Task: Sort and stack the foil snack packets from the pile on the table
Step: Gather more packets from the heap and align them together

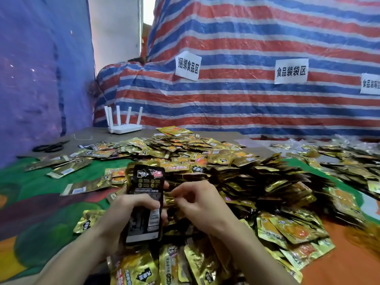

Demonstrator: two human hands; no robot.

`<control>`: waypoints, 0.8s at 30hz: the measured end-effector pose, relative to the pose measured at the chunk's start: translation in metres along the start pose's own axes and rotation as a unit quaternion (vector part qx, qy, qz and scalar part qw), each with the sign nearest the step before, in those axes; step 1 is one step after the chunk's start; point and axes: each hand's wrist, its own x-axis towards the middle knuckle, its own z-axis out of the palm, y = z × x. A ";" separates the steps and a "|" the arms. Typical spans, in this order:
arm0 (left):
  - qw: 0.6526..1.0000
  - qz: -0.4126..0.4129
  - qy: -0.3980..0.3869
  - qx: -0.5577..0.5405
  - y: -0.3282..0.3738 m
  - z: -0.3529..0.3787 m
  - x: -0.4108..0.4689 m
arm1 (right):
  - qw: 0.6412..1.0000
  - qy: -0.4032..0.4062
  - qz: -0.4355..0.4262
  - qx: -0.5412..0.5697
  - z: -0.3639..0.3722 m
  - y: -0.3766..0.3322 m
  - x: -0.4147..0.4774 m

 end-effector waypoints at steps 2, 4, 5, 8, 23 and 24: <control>0.993 -0.024 -0.071 -0.093 0.001 -0.002 -0.001 | 0.997 -0.050 0.030 0.059 -0.006 0.000 0.000; 0.981 -0.036 -0.116 -0.153 0.002 -0.002 -0.003 | 0.974 -0.093 0.044 0.203 -0.013 -0.002 0.000; 0.976 -0.036 -0.130 -0.173 0.002 0.000 -0.005 | 0.949 -0.109 0.039 0.295 -0.015 -0.004 0.000; 0.957 -0.016 -0.159 -0.243 0.007 0.012 -0.012 | 0.828 -0.136 0.032 0.543 -0.018 -0.007 0.001; 0.981 0.001 -0.070 -0.180 0.005 0.023 -0.010 | 0.760 0.022 0.079 0.645 -0.003 -0.023 0.000; 0.980 0.014 -0.045 -0.194 0.005 0.022 -0.009 | 0.781 0.042 0.079 0.618 -0.004 -0.021 0.001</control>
